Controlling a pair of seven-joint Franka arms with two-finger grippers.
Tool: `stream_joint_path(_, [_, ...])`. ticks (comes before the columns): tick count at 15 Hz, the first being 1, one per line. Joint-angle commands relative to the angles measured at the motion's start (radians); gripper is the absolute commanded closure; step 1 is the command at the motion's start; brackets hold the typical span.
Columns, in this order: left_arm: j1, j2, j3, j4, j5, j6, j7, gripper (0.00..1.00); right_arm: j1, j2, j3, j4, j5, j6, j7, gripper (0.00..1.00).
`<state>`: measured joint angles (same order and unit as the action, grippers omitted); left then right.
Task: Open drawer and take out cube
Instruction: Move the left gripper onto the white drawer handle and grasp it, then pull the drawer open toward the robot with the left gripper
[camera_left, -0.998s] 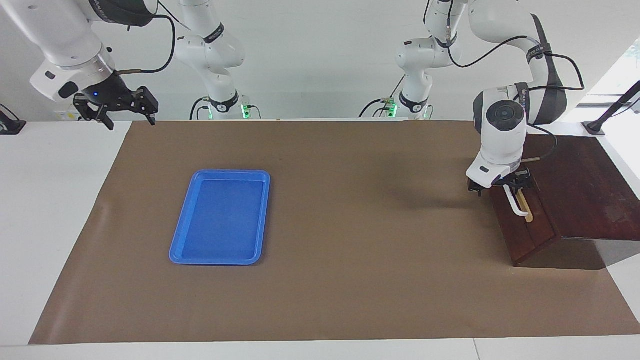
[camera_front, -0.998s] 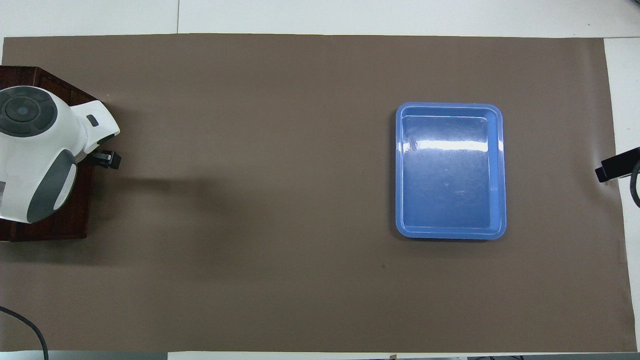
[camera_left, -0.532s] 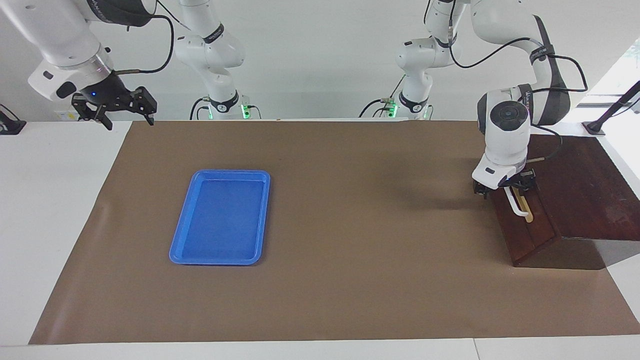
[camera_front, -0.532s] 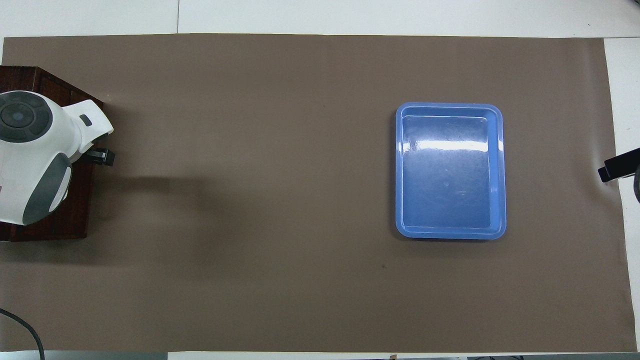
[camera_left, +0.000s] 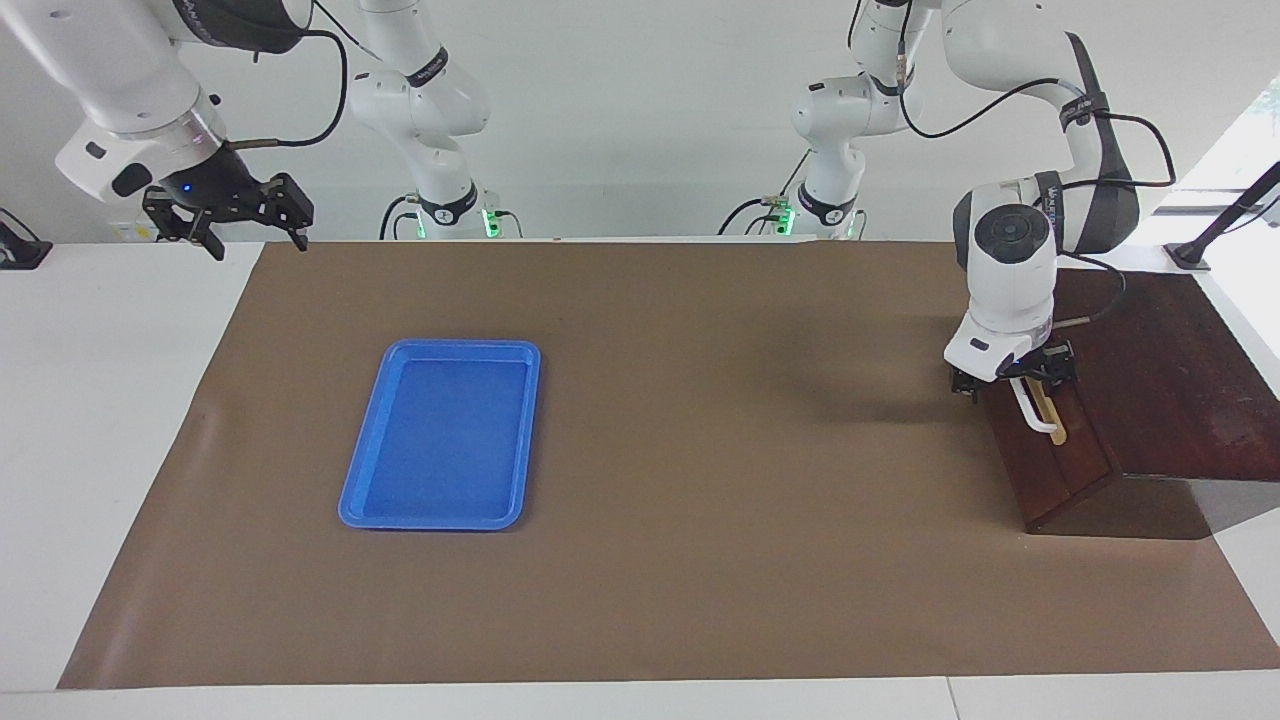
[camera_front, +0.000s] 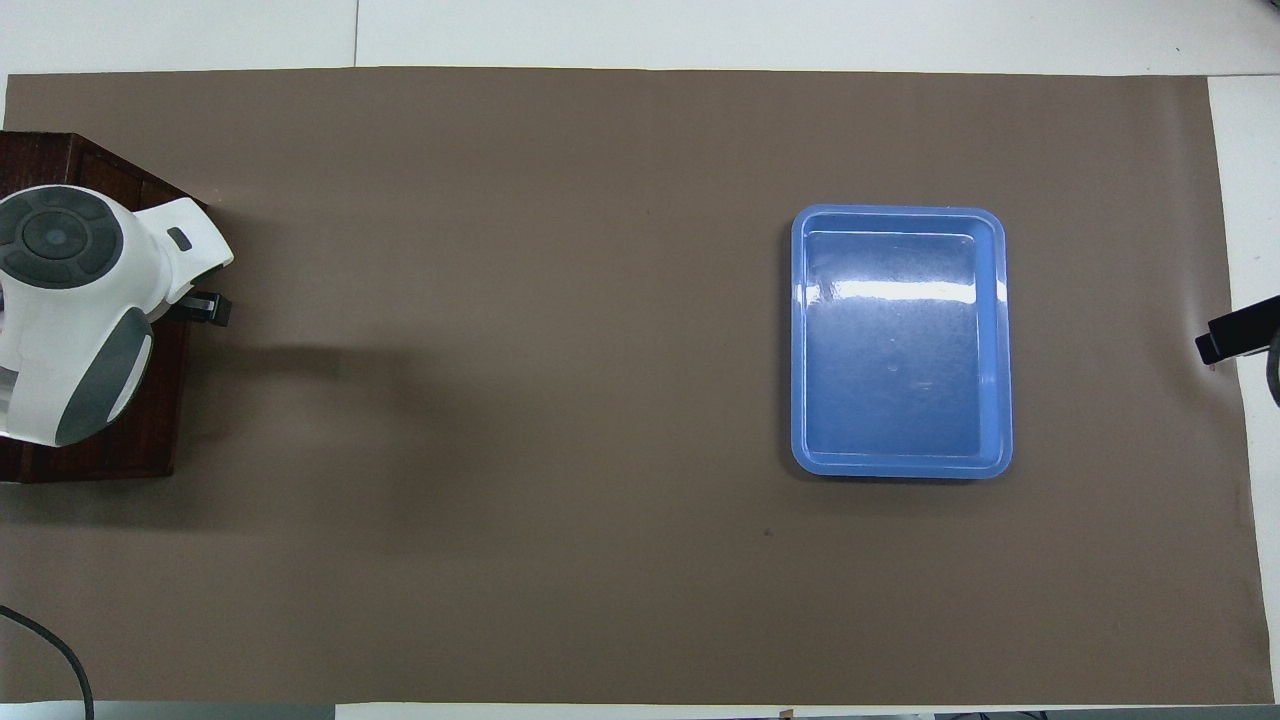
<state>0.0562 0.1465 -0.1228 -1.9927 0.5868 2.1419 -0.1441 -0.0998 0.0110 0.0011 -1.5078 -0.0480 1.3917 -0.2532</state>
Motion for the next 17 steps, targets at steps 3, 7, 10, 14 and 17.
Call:
stream_joint_path(3, [-0.007, 0.028, 0.003, 0.012, 0.042, 0.010, -0.028, 0.00, -0.017, -0.002, 0.008, 0.003, 0.008, 0.006, -0.017, 0.00])
stream_joint_path(7, [-0.012, 0.038, 0.002, 0.047, 0.042, 0.006, -0.025, 0.00, -0.015, 0.000, 0.010, 0.003, 0.008, 0.007, -0.015, 0.00])
stream_joint_path(10, [-0.013, 0.067, -0.001, 0.116, 0.041, -0.017, -0.022, 0.00, -0.017, 0.000, 0.008, 0.001, 0.008, 0.007, -0.015, 0.00])
stream_joint_path(14, [-0.019, 0.076, -0.001, 0.118, 0.041, 0.001, -0.022, 0.00, -0.018, -0.002, 0.008, 0.001, 0.010, 0.007, -0.017, 0.00])
stream_joint_path(17, [-0.019, 0.090, -0.001, 0.120, 0.041, 0.001, -0.023, 0.00, -0.018, -0.002, 0.008, 0.001, 0.008, 0.006, -0.020, 0.00])
